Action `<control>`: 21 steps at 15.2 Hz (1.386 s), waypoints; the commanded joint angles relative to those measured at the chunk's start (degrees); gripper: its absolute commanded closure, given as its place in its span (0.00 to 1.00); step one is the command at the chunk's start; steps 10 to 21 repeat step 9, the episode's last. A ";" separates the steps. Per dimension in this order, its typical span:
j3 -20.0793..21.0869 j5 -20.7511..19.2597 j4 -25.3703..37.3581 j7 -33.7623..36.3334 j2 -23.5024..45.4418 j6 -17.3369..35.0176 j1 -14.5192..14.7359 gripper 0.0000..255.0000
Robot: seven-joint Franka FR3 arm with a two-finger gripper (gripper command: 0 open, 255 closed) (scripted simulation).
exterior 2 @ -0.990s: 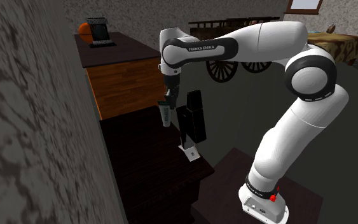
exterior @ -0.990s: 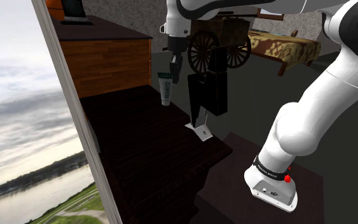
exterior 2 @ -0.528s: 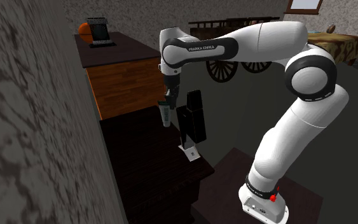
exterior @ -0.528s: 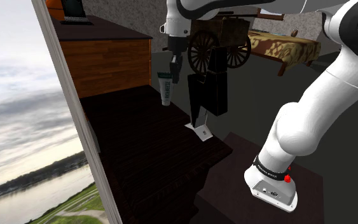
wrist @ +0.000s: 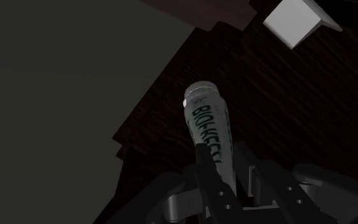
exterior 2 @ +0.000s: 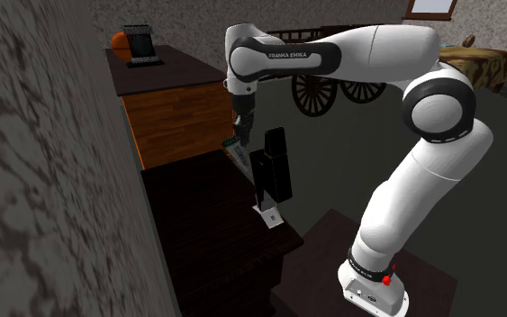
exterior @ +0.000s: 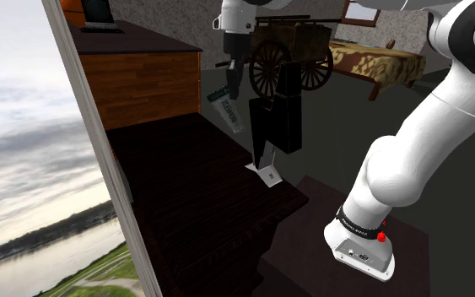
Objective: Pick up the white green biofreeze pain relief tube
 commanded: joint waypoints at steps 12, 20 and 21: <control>-0.07 -0.10 7.84 0.32 1.43 -6.41 -0.05 1.00; -0.07 -0.10 7.84 0.32 1.43 -6.41 -0.05 1.00; -0.07 -0.10 7.84 0.32 1.43 -6.41 -0.05 1.00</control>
